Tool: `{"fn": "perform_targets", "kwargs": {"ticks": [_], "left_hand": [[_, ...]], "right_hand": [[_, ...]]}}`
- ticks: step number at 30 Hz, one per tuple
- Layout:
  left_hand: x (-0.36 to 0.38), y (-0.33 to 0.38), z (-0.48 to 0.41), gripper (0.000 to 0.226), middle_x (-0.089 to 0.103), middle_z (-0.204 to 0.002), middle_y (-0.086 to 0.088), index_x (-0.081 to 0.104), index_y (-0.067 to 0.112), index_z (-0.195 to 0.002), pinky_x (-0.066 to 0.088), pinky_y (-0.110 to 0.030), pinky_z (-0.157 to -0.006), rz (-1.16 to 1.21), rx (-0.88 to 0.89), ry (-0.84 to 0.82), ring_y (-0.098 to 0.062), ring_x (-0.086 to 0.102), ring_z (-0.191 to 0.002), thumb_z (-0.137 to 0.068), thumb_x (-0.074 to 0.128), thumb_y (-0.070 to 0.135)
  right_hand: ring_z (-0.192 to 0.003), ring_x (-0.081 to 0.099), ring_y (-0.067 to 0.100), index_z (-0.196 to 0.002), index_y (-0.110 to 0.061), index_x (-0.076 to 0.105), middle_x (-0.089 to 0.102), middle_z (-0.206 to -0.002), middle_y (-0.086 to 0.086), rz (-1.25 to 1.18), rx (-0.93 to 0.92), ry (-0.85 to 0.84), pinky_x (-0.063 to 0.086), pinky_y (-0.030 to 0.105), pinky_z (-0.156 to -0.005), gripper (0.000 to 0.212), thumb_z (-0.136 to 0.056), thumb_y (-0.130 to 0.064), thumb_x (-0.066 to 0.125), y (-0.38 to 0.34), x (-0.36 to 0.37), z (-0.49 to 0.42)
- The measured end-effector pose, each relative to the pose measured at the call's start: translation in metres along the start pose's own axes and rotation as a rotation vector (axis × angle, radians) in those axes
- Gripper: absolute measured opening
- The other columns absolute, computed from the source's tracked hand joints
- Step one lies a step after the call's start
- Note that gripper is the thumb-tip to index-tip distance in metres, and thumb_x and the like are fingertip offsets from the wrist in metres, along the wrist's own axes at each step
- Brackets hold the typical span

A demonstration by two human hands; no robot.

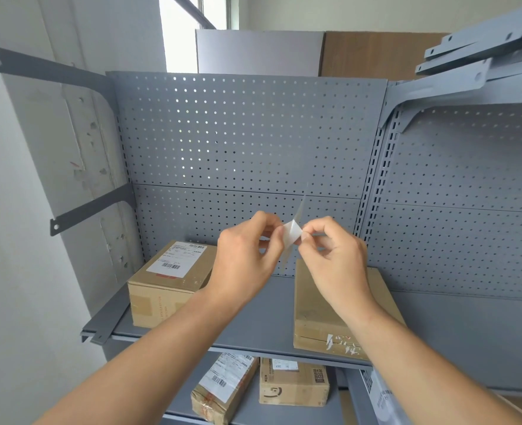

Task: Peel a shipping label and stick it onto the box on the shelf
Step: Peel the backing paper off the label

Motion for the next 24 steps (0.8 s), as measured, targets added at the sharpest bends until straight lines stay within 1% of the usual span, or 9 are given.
{"fn": "perform_targets", "kwargs": {"ticks": [3, 7, 8, 11, 14, 16, 18, 21, 24], "left_hand": [[-0.002, -0.003, 0.003, 0.015, 0.07, -0.086, 0.014, 0.061, 0.02, -0.097, 0.06, -0.037, -0.065, -0.106, 0.064, 0.025, -0.007, 0.068, -0.074, -0.097, 0.052, 0.032], [-0.002, -0.007, 0.006, 0.006, 0.071, -0.087, 0.011, 0.053, 0.029, -0.098, 0.056, -0.041, -0.059, -0.216, 0.132, 0.042, -0.015, 0.068, -0.077, -0.098, 0.049, 0.034], [-0.003, -0.007, 0.007, 0.005, 0.071, -0.088, 0.012, 0.052, 0.029, -0.099, 0.055, -0.041, -0.058, -0.241, 0.147, 0.048, -0.016, 0.068, -0.078, -0.098, 0.049, 0.033], [-0.005, -0.007, 0.007, 0.003, 0.07, -0.088, 0.011, 0.051, 0.029, -0.1, 0.053, -0.042, -0.054, -0.31, 0.188, 0.061, -0.019, 0.067, -0.079, -0.098, 0.049, 0.031], [-0.007, -0.01, 0.008, 0.001, 0.068, -0.086, 0.01, 0.05, 0.028, -0.1, 0.051, -0.042, -0.05, -0.339, 0.214, 0.065, -0.021, 0.066, -0.078, -0.099, 0.05, 0.028], [-0.009, -0.016, 0.009, 0.004, 0.068, -0.087, 0.009, 0.049, 0.027, -0.101, 0.052, -0.043, -0.05, -0.34, 0.207, 0.068, -0.022, 0.066, -0.078, -0.099, 0.052, 0.025], [-0.01, -0.023, 0.01, 0.006, 0.068, -0.087, 0.009, 0.049, 0.026, -0.101, 0.051, -0.042, -0.05, -0.342, 0.201, 0.067, -0.023, 0.065, -0.078, -0.098, 0.053, 0.023], [-0.01, -0.03, 0.011, 0.002, 0.067, -0.087, 0.008, 0.051, 0.023, -0.1, 0.048, -0.038, -0.049, -0.368, 0.212, 0.061, -0.024, 0.062, -0.08, -0.099, 0.05, 0.025], [-0.009, -0.039, 0.011, 0.011, 0.067, -0.086, 0.006, 0.057, 0.017, -0.096, 0.044, -0.035, -0.056, -0.42, 0.226, 0.046, -0.027, 0.058, -0.082, -0.099, 0.05, 0.024]], "right_hand": [[-0.074, 0.071, 0.013, -0.078, -0.021, 0.059, 0.07, -0.077, -0.003, 0.019, 0.025, 0.006, 0.056, 0.044, -0.062, 0.022, -0.087, -0.005, 0.07, 0.009, -0.004, 0.0], [-0.072, 0.07, 0.008, -0.077, -0.024, 0.057, 0.07, -0.077, -0.007, 0.032, 0.052, 0.003, 0.055, 0.037, -0.059, 0.024, -0.086, -0.005, 0.069, 0.017, -0.009, 0.002], [-0.072, 0.072, 0.01, -0.077, -0.026, 0.056, 0.071, -0.078, -0.007, 0.033, 0.057, -0.001, 0.054, 0.036, -0.059, 0.024, -0.086, -0.006, 0.067, 0.019, -0.01, 0.002], [-0.074, 0.076, 0.026, -0.078, -0.03, 0.054, 0.073, -0.083, -0.001, 0.011, 0.075, -0.025, 0.056, 0.042, -0.064, 0.017, -0.085, -0.016, 0.06, 0.027, -0.012, 0.003], [-0.076, 0.077, 0.022, -0.078, -0.031, 0.054, 0.073, -0.084, -0.001, 0.018, 0.088, -0.024, 0.056, 0.041, -0.064, 0.009, -0.082, -0.024, 0.057, 0.036, -0.017, 0.004], [-0.079, 0.077, 0.021, -0.078, -0.031, 0.055, 0.074, -0.085, -0.002, 0.032, 0.091, -0.024, 0.052, 0.032, -0.057, 0.008, -0.082, -0.025, 0.057, 0.041, -0.02, 0.005], [-0.08, 0.077, 0.021, -0.078, -0.032, 0.055, 0.074, -0.086, -0.003, 0.048, 0.09, -0.023, 0.044, 0.025, -0.055, 0.012, -0.083, -0.023, 0.058, 0.046, -0.023, 0.005], [-0.081, 0.076, 0.018, -0.078, -0.031, 0.055, 0.073, -0.085, -0.005, 0.072, 0.095, -0.022, 0.041, 0.021, -0.055, 0.02, -0.086, -0.014, 0.063, 0.053, -0.027, 0.005], [-0.083, 0.072, 0.011, -0.079, -0.027, 0.057, 0.071, -0.083, -0.009, 0.148, 0.07, -0.011, 0.043, 0.024, -0.058, 0.023, -0.086, -0.008, 0.066, 0.054, -0.034, 0.006]]}}
Point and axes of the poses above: each hand's wrist, its own z-axis away from the middle knuckle, its own x-axis out of the palm, y = z × x, the point moved 9 cm from there along -z, towards the middle knuckle
